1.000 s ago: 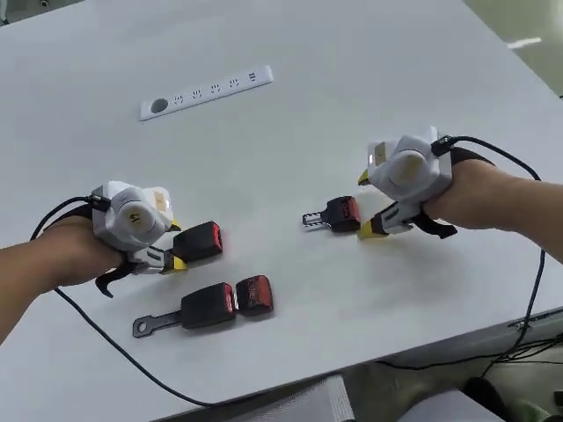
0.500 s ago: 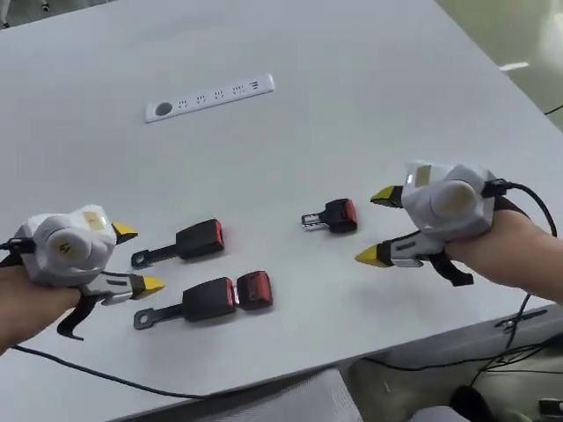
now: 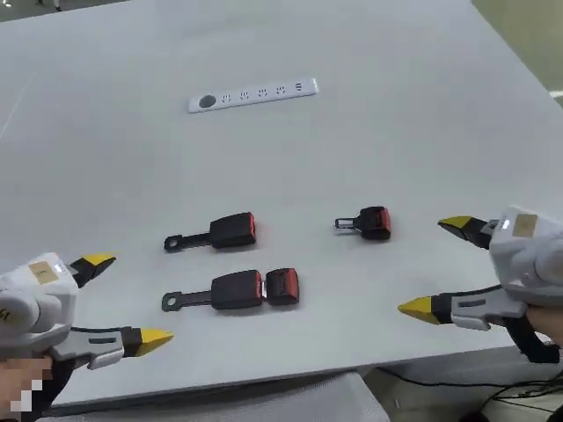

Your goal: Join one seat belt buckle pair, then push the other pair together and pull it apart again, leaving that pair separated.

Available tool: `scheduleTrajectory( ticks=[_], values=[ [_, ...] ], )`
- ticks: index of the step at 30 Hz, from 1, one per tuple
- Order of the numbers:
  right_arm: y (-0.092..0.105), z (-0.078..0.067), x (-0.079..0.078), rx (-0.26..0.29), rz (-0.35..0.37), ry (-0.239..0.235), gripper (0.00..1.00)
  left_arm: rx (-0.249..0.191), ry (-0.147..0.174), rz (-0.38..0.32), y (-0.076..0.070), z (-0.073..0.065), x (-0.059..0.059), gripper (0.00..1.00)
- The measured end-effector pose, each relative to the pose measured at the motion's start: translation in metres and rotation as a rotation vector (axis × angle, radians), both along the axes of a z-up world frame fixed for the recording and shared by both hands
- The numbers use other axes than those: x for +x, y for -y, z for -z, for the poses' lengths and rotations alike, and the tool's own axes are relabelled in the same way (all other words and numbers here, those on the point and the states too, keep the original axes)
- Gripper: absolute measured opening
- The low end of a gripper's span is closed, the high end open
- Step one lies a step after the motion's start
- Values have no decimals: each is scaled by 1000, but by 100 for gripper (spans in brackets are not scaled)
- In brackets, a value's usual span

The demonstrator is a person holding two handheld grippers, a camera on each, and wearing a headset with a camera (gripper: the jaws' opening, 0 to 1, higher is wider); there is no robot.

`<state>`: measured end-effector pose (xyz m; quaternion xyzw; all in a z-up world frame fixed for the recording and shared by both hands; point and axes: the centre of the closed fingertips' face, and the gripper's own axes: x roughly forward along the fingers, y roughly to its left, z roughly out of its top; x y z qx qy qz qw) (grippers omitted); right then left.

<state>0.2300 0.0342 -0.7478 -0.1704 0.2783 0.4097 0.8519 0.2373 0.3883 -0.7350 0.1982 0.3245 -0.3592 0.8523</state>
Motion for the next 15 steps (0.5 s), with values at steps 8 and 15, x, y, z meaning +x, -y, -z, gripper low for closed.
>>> scheduleTrajectory(
  ticks=[8, 15],
  values=[
    [2, -7, -4, 44, 33, 5, 100, 2, 32, -72, -22, -6, -8, 100],
    [4, -8, 1, 49, 62, 4, 100, -13, 33, -70, -16, -10, -13, 100]
  ],
)
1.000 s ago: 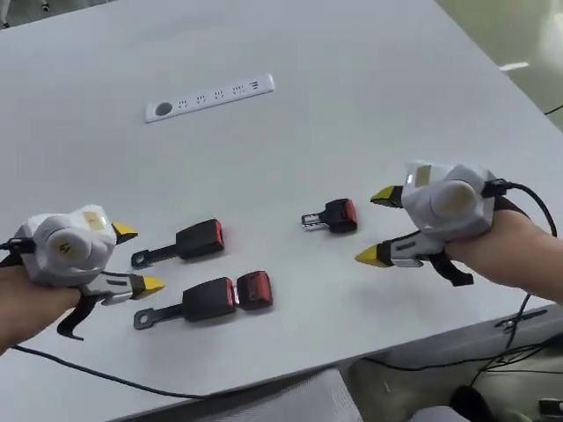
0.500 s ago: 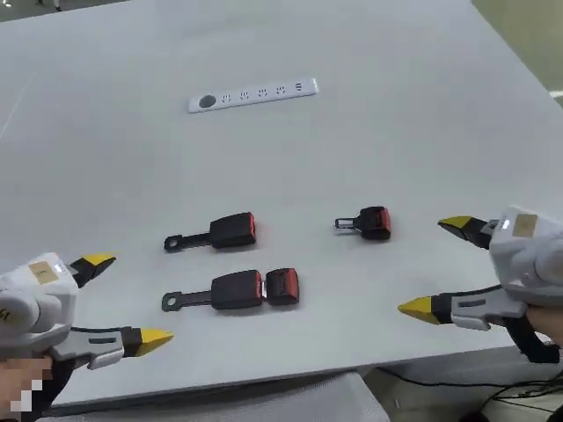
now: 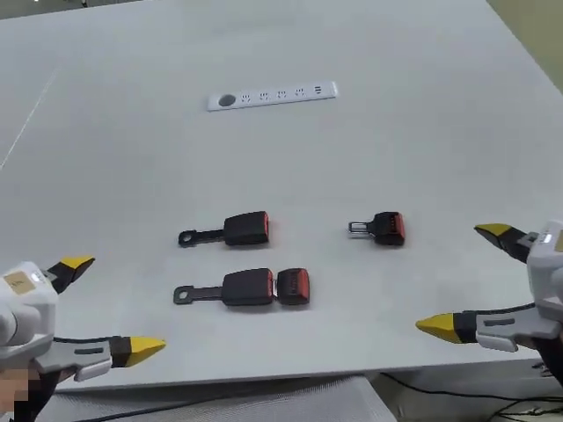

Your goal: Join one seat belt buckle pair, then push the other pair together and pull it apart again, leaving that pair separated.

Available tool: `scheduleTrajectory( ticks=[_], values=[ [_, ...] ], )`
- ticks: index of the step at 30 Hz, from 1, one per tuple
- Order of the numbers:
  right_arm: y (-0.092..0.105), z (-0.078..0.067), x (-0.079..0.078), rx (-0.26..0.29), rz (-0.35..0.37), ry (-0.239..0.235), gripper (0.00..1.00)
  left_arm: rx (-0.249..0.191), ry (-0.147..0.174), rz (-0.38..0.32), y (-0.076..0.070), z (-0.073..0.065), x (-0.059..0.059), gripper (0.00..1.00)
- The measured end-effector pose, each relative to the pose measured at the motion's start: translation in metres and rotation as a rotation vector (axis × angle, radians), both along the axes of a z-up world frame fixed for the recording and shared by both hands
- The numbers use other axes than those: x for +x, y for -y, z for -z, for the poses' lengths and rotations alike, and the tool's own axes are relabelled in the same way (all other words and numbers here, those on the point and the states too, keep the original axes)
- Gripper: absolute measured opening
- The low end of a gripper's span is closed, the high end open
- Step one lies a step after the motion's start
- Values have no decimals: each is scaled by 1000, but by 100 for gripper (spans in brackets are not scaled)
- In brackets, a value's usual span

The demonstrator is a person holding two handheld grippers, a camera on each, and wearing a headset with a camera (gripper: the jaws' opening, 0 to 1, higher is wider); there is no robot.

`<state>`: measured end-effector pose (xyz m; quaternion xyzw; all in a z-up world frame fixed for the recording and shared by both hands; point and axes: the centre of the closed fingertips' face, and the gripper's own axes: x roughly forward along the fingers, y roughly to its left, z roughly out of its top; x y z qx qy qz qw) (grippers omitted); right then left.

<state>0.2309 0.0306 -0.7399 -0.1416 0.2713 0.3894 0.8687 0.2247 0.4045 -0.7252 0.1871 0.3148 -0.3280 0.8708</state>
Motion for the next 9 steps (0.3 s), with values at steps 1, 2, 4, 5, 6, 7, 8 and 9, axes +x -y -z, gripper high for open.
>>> scheduleTrajectory(
  ticks=[1, 2, 4, 5, 6, 7, 8, 9],
  values=[
    [0, 0, 1, 6, 6, 0, 100, 0, 4, 2, 1, -1, 0, 100],
    [-1, 1, 2, 13, 13, -4, 100, 2, 5, 2, 1, -1, 0, 100],
    [-1, 2, 2, 18, 27, -8, 100, 5, 10, 4, 2, -3, 1, 100],
    [-2, 1, 2, 25, 32, -8, 100, 6, 13, 4, 2, -4, 1, 100],
    [-3, 0, 2, 35, 38, -8, 100, 4, 18, 3, 2, -5, 1, 100],
    [-3, 0, 2, 39, 42, -10, 100, 2, 21, 3, 3, -6, 2, 100],
    [-3, 0, 3, 48, 55, -13, 100, -2, 22, 2, 3, -6, 2, 100],
    [-5, 0, 3, 66, 63, -22, 100, -8, 20, -2, 3, -6, 1, 100]
  ],
)
